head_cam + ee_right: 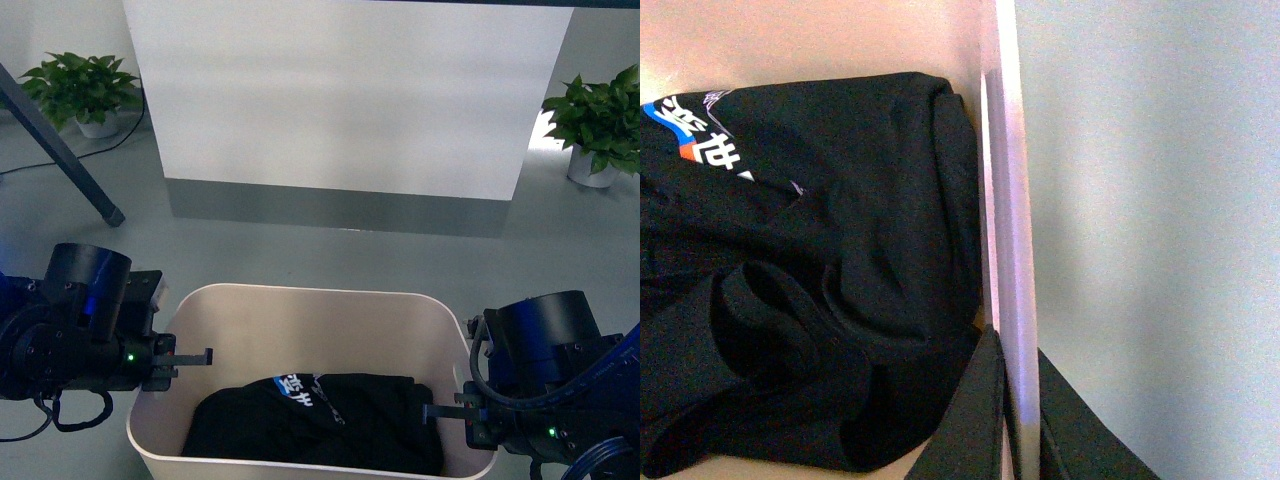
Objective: Move hamper under clothes hanger
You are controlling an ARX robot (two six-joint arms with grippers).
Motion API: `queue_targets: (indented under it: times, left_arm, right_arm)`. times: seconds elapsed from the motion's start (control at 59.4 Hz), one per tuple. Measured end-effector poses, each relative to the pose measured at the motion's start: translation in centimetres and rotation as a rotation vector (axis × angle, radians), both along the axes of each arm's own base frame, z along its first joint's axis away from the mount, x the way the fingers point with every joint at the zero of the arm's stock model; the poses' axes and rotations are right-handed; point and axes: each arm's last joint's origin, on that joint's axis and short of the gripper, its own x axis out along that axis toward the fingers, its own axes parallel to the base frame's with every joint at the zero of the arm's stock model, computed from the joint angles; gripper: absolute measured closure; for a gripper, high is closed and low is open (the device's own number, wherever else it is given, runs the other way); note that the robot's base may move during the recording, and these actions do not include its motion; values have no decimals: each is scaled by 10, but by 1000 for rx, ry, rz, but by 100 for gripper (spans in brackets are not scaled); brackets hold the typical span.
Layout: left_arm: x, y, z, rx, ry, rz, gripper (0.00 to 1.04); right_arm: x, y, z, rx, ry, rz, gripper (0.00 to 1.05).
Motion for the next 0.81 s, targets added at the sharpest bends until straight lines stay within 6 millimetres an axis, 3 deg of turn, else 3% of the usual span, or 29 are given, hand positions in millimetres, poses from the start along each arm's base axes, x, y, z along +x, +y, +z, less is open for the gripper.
queue_targets:
  times: [0.084,0.152,0.573,0.674,0.741,0.808]
  left_arm:
    - [-1,-1,-3,-5,25,-2,93]
    - [-2,-1,-3,-6,31,0,84]
    - [2,7,2,15,4,33,27]
    - [10,10,23,21,-62,43,6]
    - [15,12,43,24,-135,43,7]
    - [19,13,71,19,-207,42,7]
  right_arm:
    - [0,-1,-2,-3,3,-3,102]
    - [-1,-2,-3,-10,6,-4,95]
    - [1,-7,2,-39,-30,-37,38]
    - [3,-7,17,-45,-88,-39,17]
    - [6,-6,35,-40,-140,-41,6]
    - [7,-6,53,-39,-186,-42,9]
